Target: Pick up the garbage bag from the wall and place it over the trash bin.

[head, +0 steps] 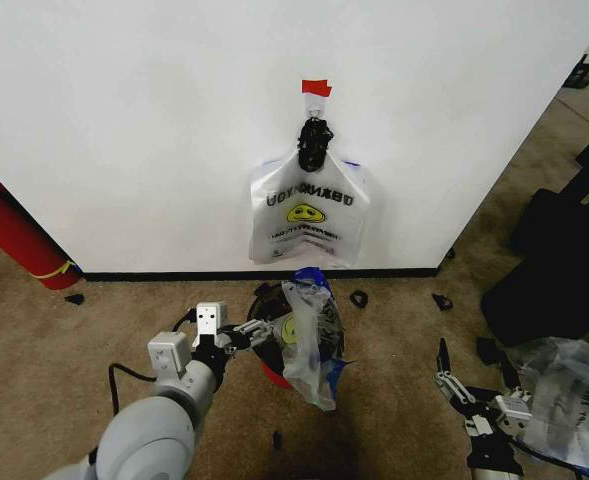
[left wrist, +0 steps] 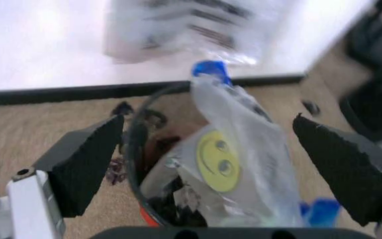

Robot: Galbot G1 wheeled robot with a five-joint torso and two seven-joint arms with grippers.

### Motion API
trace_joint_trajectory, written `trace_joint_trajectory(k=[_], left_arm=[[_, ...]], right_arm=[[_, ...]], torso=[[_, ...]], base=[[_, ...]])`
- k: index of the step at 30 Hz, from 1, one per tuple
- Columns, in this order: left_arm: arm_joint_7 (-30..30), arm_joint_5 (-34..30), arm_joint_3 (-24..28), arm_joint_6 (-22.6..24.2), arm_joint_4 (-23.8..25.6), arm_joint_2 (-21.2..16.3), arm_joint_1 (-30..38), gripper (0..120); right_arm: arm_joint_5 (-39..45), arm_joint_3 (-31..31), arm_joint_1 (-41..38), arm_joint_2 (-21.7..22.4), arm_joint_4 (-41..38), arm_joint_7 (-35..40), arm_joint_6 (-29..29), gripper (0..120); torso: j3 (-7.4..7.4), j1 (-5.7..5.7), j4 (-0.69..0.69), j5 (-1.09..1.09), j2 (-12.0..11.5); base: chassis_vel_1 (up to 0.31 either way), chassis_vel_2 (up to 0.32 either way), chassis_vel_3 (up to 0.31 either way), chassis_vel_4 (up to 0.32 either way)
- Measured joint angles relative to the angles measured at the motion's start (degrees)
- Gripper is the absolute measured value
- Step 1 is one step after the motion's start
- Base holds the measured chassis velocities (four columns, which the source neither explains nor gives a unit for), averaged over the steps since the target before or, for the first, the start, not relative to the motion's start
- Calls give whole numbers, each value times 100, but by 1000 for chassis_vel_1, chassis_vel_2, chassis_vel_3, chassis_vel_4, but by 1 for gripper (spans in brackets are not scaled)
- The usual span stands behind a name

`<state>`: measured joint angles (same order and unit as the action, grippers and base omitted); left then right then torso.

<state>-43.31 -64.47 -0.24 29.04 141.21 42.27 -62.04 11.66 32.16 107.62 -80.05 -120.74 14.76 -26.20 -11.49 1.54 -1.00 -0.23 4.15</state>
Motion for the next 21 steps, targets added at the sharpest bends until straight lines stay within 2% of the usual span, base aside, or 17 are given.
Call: trace_joint_trajectory(k=[3, 4, 8, 10, 11, 13, 16, 17, 21], left_arm=[[-59, -341, 257, 411, -7, -227, 646, 100], [-59, -341, 257, 411, -7, -227, 646, 100], [-330, -904, 981, 819, -134, -317, 1942, 100], [-497, -1159, 1628, 1007, -284, -257, 2692, 100], [-497, -1159, 1628, 1007, -284, -257, 2692, 100], [-646, -1336, 2107, 1120, -463, -166, 3166, 99], [-831, -1567, 2441, 1262, -628, -22, 3512, 99], [-1022, -1880, 2718, 1334, -738, 135, 3832, 99], [-1237, -2090, 3141, 1350, -977, 345, 4344, 98]], right_arm=[[-37, -33, -54, -52, -19, 6, 81, 100], [-37, -33, -54, -52, -19, 6, 81, 100], [-113, -95, -130, -101, 15, 7, 123, 100], [-119, -107, -178, -105, 57, 20, 149, 100], [-119, -107, -178, -105, 57, 20, 149, 100], [-106, -101, -211, -98, 86, 24, 187, 100], [-68, -65, -249, -79, 127, 26, 215, 100], [-23, -29, -276, -54, 169, 26, 233, 100], [54, 27, -331, 10, 256, 23, 271, 100]], torso=[[0, 0, 1, 1, 0], [0, 0, 1, 1, 0], [0, 0, 0, 1, 0], [0, 0, -1, 2, 0], [0, 0, -1, 2, 0], [-1, 0, 0, 2, 0], [-1, 0, 2, 2, 0], [-1, 0, 3, 0, 0], [-1, 0, 0, 4, 0]], base=[[0, 0, 0, 0], [0, 0, 0, 0], [0, 0, 0, 0], [0, 0, 0, 0], [0, 0, 0, 0], [0, 0, 0, 0], [0, 0, 0, 0], [0, 0, 0, 0], [0, 0, 0, 0]])
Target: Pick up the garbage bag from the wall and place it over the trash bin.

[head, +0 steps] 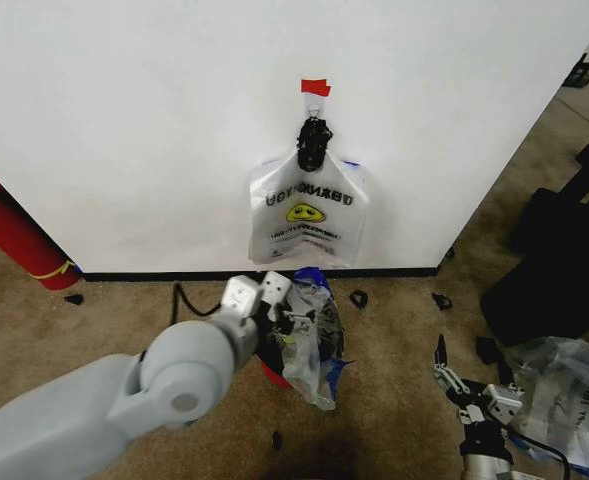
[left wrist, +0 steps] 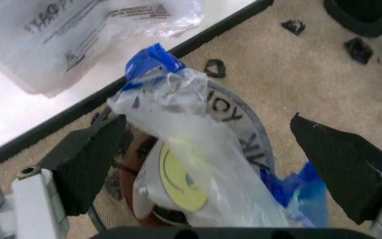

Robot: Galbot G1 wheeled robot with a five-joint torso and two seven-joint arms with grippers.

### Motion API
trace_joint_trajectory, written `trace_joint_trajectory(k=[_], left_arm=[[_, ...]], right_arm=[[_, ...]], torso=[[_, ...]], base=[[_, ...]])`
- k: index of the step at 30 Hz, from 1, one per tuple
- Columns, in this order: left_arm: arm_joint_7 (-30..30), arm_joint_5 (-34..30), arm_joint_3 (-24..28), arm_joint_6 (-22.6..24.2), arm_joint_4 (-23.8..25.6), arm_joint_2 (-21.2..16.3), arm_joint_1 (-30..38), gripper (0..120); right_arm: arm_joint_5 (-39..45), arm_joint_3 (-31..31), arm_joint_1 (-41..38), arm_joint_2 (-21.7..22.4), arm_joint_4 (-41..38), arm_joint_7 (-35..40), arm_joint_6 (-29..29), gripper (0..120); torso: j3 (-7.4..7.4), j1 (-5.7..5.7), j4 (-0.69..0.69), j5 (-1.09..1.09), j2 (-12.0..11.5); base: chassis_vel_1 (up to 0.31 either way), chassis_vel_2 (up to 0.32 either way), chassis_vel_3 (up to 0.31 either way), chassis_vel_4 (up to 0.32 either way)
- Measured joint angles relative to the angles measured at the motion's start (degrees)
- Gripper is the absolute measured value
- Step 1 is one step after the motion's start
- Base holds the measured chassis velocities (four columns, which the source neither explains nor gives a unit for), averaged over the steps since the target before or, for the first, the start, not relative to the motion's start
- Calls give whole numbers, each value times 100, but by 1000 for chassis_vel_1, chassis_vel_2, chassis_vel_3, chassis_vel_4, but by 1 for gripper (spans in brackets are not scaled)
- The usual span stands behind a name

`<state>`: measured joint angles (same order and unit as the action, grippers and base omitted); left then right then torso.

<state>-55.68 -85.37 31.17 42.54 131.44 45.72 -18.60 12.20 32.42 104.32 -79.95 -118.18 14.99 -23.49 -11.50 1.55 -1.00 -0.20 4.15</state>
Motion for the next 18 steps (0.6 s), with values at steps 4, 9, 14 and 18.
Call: trace_joint_trajectory(k=[4, 9, 14, 18], left_arm=[[-132, -202, 260, -2, -414, 180, 335, 95], [-157, -322, 341, -11, -681, 292, 272, 90], [-179, -323, 350, -19, -786, 337, 84, 77], [-184, -304, 281, -26, -823, 324, -54, 59]], right_arm=[[102, 34, -103, 67, 87, -7, 52, 100], [120, 13, -189, 68, 134, -19, 127, 100], [120, 3, -276, 78, 132, -28, 238, 100], [111, -38, -348, 124, 105, -33, 347, 100]], torso=[[0, 0, 1, -2, 0], [0, 0, 1, -1, 0], [0, 0, 2, -2, 0], [1, 0, 2, -2, 0]], base=[[0, 0, 0, 0], [0, 0, 0, 0], [0, 0, 0, 0], [0, 0, 0, 0]])
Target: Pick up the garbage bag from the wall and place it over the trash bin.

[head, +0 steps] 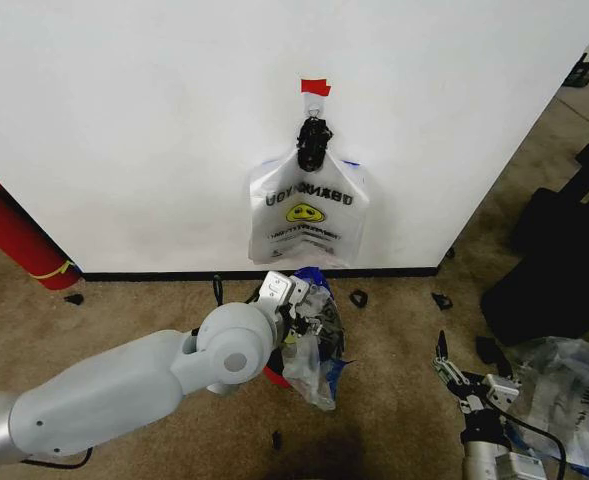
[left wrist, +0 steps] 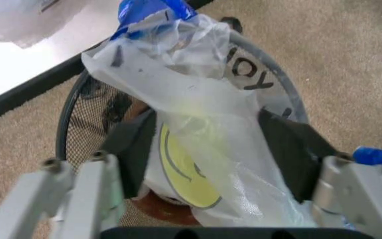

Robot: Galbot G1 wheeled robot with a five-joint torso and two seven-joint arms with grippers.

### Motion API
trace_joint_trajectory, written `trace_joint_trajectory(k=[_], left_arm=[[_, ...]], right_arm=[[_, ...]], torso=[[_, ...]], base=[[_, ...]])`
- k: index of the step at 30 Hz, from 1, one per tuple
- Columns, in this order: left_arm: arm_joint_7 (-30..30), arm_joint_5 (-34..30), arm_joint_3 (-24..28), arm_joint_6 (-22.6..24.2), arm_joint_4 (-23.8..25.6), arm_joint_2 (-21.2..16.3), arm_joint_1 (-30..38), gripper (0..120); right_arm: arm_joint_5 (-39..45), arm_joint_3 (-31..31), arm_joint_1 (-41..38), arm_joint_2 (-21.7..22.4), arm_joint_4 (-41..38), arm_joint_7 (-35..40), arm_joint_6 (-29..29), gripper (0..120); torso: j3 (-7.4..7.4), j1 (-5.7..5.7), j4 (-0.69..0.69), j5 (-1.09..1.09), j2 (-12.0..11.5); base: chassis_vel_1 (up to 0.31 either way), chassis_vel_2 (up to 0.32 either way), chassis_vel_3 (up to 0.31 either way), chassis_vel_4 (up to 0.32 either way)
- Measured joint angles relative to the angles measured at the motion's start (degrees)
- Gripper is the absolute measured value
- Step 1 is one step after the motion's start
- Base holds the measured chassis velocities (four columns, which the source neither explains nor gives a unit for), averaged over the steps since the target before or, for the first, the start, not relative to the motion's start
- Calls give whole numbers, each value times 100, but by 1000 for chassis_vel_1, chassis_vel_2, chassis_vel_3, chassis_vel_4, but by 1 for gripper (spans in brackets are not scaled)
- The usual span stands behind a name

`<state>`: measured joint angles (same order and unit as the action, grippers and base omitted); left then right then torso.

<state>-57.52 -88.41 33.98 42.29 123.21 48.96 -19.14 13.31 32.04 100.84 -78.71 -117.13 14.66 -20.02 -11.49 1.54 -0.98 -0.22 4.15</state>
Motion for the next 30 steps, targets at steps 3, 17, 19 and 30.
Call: trace_joint_trajectory(k=[3, 17, 19, 30], left_arm=[[4, 7, -34, -3, -9, 7, -60, 51], [62, 169, -419, -11, 121, -122, -532, 5], [77, 170, -478, -12, 165, -154, -597, 0], [116, 218, -558, -14, 221, -101, -863, 0]], right_arm=[[-2, -32, -40, 28, -2, 1, 43, 100], [376, -272, -25, 349, -221, -420, 825, 100], [442, -363, -118, 475, -227, -489, 1025, 100], [1944, -1431, -2082, 1139, 359, -419, 2999, 100]], torso=[[0, 0, 0, 0, 0], [0, 0, -1, -1, 0], [0, 0, -2, 0, 0], [-1, 0, 1, 0, 0]], base=[[0, 0, 0, 0], [0, 0, 0, 0], [0, 0, 0, 0], [0, 0, 0, 0]])
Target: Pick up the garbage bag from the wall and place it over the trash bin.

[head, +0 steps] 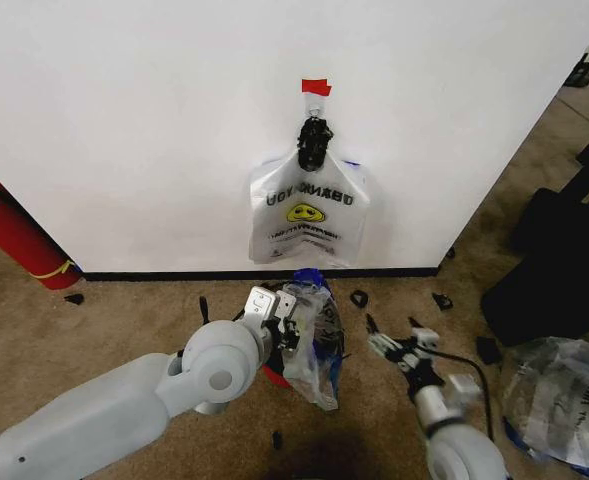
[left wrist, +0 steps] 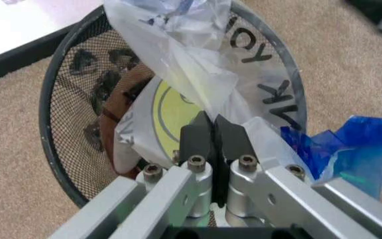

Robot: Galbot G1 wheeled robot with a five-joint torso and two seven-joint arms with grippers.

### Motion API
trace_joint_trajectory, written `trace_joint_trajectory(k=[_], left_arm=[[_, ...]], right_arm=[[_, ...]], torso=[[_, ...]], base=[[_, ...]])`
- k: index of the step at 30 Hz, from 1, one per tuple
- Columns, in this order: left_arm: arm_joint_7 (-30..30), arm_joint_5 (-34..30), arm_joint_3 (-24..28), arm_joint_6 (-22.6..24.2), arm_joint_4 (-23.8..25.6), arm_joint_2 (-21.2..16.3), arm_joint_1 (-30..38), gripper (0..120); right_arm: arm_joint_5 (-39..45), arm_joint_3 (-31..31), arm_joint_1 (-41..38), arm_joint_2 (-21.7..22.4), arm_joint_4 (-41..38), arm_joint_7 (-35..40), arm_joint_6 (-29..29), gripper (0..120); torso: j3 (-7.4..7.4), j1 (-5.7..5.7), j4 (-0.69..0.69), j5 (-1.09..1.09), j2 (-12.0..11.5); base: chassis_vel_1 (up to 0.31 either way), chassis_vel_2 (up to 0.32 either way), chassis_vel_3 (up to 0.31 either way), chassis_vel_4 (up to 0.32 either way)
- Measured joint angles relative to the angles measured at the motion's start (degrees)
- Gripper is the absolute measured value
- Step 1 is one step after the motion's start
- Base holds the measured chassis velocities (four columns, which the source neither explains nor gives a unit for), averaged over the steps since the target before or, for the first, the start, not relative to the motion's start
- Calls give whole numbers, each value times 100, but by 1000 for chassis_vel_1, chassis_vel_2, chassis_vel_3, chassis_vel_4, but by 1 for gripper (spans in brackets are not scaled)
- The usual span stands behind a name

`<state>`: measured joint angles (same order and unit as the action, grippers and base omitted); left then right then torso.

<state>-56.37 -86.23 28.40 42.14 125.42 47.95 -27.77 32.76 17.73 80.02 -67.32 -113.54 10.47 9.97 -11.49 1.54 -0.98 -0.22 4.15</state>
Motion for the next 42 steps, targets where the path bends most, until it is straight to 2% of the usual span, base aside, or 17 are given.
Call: trace_joint_trajectory(k=[1, 5, 12, 14, 19, 28, 37, 40, 42], left_arm=[[0, 0, 0, 0, 0, 0, 0, 0], [55, 39, 161, 0, -172, 148, 188, 0], [121, 91, 486, 0, -407, 503, 522, 0], [125, 112, 489, 0, -419, 559, 526, 0], [127, 118, 460, 0, -377, 557, 518, 0], [148, 118, 413, 0, -348, 460, 496, 0], [146, 118, 361, 0, -305, 387, 434, 0], [140, 122, 329, 0, -269, 364, 385, 0], [137, 123, 308, 0, -246, 357, 371, 0]], right_arm=[[0, 0, 0, 0, 0, 0, 0, 100], [862, -129, -458, 126, 166, 246, 615, 100], [1041, -180, -615, 155, 105, 356, 1046, 100], [1055, -226, -643, 155, 27, 351, 1131, 100], [1006, -206, -603, 158, -189, 383, 1135, 100], [1739, -364, -846, 179, -348, 962, 1604, 100], [2426, -700, -1506, 54, -91, 1835, 2306, 100], [3030, -851, -1894, -31, -87, 2640, 3070, 100], [3626, -934, -2109, -98, -91, 3366, 3223, 98]], torso=[[0, 0, 0, 0, 0], [0, 0, 0, 0, 0], [0, 0, -4, 0, 0], [0, 0, -1, 1, 0], [1, 0, -1, 0, 0], [1, 0, 0, -1, 0], [1, 0, 0, -1, 0], [0, 0, -1, -1, 0], [0, 0, -1, -1, 0]], base=[[0, 0, 0, 0], [0, 0, 0, 0], [0, 0, 0, 0], [0, 0, 0, 0], [0, 0, 0, 0], [0, 0, 0, 0], [0, 0, 0, 0], [0, 0, 0, 0], [0, 0, 0, 0]])
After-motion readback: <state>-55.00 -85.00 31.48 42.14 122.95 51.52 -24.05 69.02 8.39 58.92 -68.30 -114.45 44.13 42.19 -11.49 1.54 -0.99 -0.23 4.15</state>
